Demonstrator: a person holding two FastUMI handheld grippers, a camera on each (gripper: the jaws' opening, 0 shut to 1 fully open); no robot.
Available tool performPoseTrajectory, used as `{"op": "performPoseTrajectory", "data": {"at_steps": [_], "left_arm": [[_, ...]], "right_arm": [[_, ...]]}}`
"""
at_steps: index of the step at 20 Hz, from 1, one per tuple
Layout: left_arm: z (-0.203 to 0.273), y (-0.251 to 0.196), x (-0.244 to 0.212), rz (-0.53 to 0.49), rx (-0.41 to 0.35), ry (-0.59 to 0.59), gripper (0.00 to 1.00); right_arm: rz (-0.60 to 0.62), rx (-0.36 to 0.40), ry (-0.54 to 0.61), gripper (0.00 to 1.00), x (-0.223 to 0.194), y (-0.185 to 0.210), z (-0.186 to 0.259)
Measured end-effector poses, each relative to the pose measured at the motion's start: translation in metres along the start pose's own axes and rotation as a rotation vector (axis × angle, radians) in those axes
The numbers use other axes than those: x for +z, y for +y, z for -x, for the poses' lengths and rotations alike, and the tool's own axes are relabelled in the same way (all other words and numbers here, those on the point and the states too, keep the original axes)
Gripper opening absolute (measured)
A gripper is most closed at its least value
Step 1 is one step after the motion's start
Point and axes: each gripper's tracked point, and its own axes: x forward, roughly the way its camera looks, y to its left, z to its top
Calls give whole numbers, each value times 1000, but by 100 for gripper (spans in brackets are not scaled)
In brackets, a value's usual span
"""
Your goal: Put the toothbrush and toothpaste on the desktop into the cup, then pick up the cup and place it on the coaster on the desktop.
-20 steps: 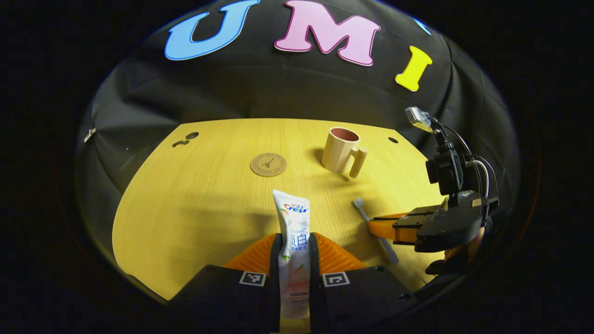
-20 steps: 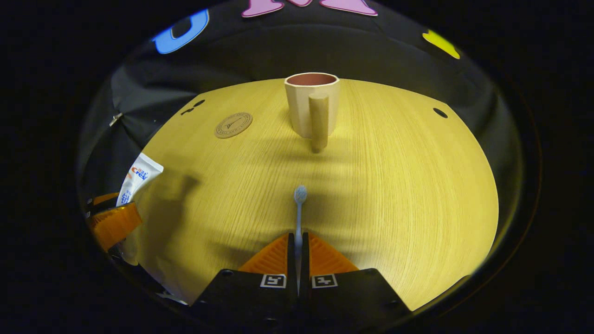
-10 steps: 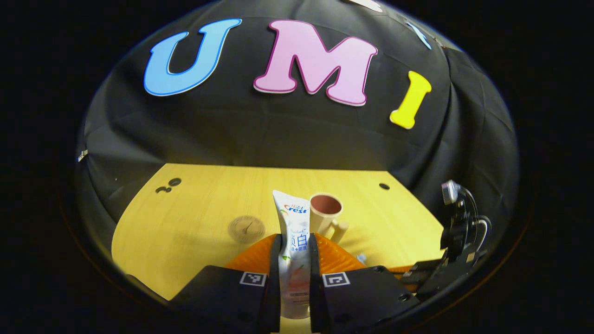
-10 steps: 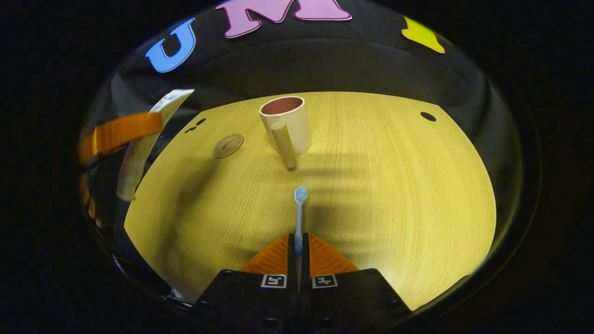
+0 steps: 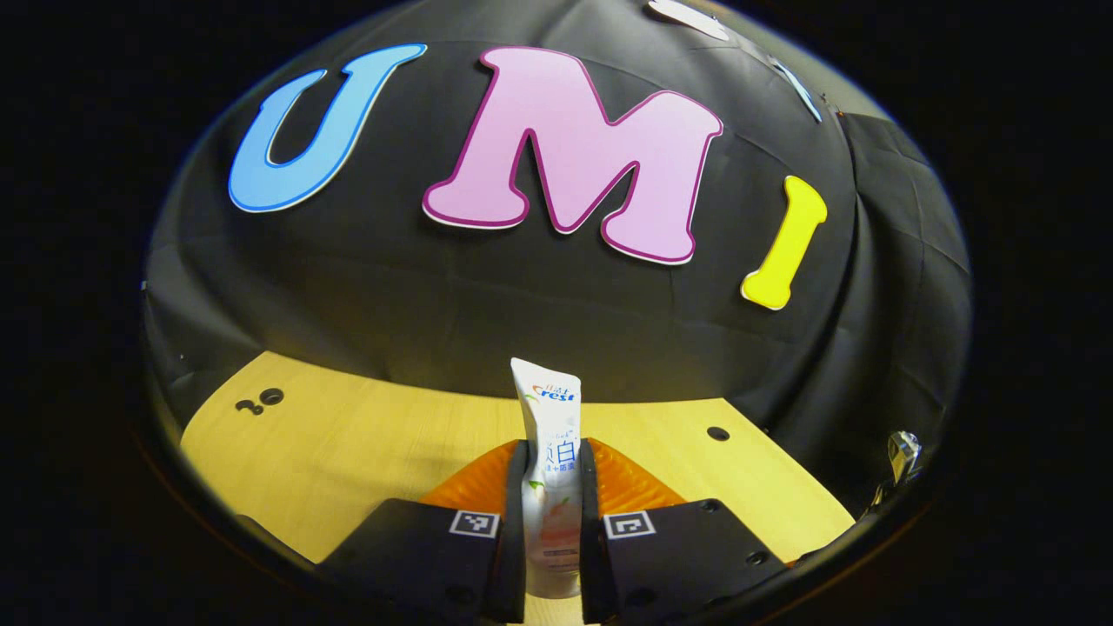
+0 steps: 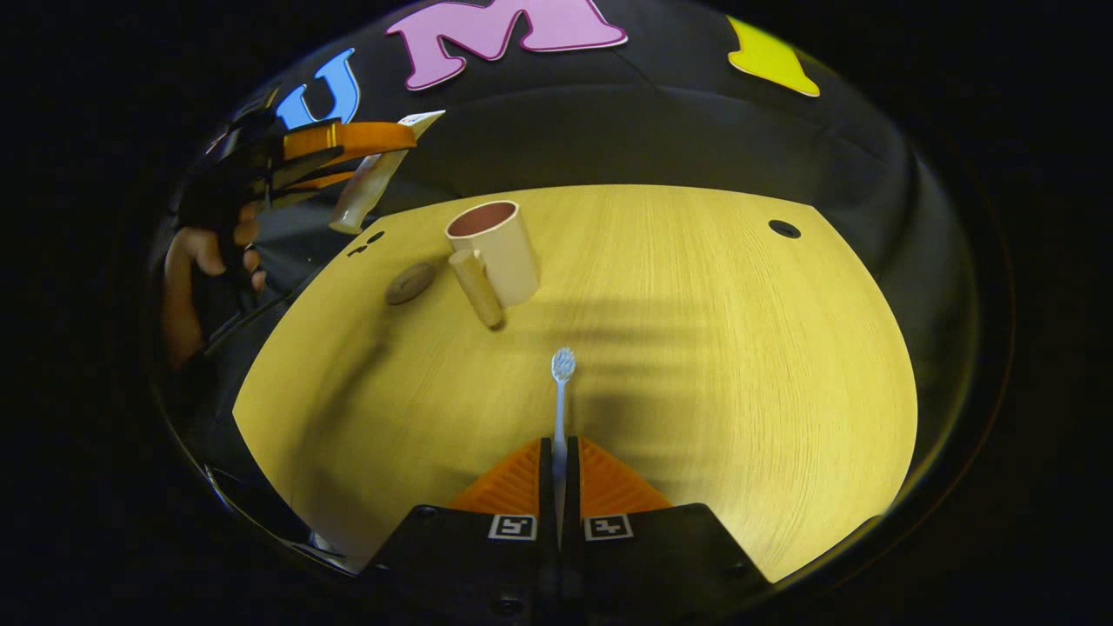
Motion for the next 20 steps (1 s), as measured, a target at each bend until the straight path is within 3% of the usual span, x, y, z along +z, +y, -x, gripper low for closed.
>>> {"op": "performPoseTrajectory", "data": {"at_steps": [8,12,16,17,19,20], "left_arm": [[-60,-13,-6,-13,-74,-67,30],[-79,-13,-19,27,-91,-83,30],[-82,-13,-38,16,-103,-97,36],[-82,-12,-41,12,-98,-100,32],[-78,-9,-46,0,-86,-116,39],[-78,-8,-48,-7,-82,-118,35]], "right_arm": [[-45,2,17,5,-7,-21,0],[-61,15,6,5,-2,-19,-1],[-68,14,-2,5,0,-21,-2],[-71,14,-3,5,1,-21,-4],[-77,14,-13,5,5,-21,-5],[-78,14,-21,5,8,-21,-5]]}}
